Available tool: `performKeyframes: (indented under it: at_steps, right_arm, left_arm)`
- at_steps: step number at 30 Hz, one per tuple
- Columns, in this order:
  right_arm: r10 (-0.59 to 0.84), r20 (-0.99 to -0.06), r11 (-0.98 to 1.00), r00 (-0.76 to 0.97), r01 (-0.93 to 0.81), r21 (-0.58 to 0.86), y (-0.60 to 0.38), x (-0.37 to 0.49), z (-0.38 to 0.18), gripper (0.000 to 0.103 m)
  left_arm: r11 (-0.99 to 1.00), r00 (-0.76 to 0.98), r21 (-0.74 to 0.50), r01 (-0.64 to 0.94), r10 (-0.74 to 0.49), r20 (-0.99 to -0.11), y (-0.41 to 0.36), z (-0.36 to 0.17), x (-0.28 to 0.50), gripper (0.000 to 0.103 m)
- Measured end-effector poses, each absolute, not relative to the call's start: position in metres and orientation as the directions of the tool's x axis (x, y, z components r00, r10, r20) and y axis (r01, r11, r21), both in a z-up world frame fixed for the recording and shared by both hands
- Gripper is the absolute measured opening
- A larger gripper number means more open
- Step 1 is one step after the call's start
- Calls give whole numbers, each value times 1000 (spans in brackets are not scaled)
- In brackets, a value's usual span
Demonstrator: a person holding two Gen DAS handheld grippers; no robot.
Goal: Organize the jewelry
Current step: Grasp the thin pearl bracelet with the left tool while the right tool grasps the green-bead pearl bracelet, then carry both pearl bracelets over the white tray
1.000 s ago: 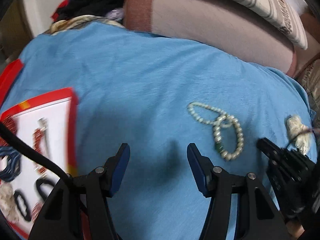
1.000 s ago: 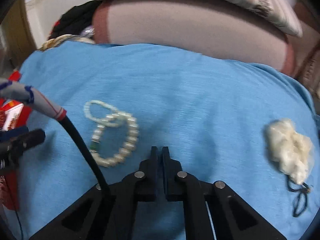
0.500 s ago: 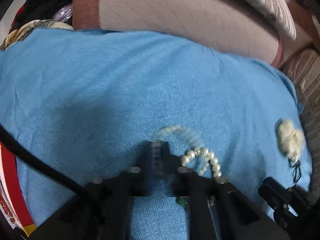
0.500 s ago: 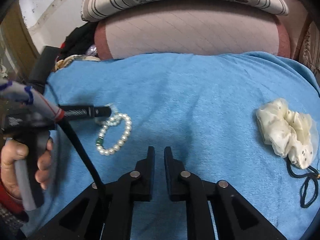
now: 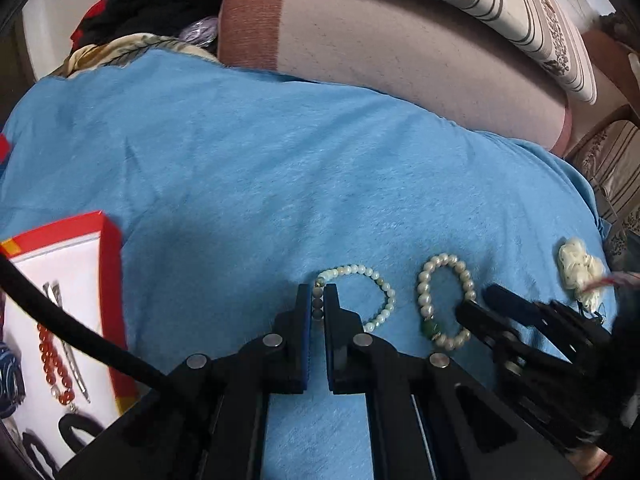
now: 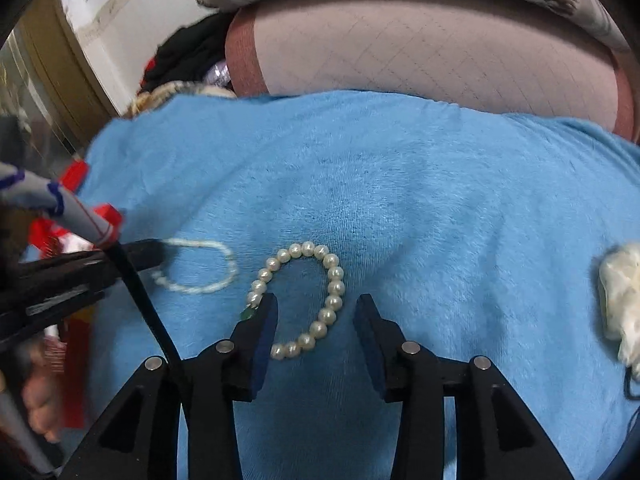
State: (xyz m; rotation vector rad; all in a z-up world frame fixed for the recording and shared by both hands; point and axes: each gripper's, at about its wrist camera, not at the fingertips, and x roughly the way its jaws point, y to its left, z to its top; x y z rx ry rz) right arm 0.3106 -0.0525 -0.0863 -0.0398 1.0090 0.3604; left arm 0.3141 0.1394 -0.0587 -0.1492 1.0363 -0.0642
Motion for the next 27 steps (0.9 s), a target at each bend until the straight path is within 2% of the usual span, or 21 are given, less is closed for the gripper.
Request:
performKeyframes:
  at_steps: [2,3,4,5,17,27]
  right_arm:
    - [221,-835,946,504,-319,57,-43,310,-91,42]
    - [205,-833,944,514,-328,30,-40,309,-91,31]
    - [213,-835,937,507,-348,28,-35,308,-89,12]
    - [220,-840,936,497,-350,38,-34,308,-87,10]
    - [309,-781,925,543,-364,113,-46,265,-19,10]
    - [353,-757,903,549,-411,123,-16,232,29,10]
  left_arm:
    - [987,511,-156,-21,-124,-851,141,-59,308,5]
    - [987,512,-159,-22,-126,-849,141,-58,304,5]
    - [987,516,-161,-23,-126,-847,141,-57,300,5]
    - [987,521,-161,-22,-126,-844,139,-56,297,5]
    - [983,621,-183,-16,-134,-772,167,19,209,5]
    - [980,653,-163,-118,-47,-756,238,45,131,5]
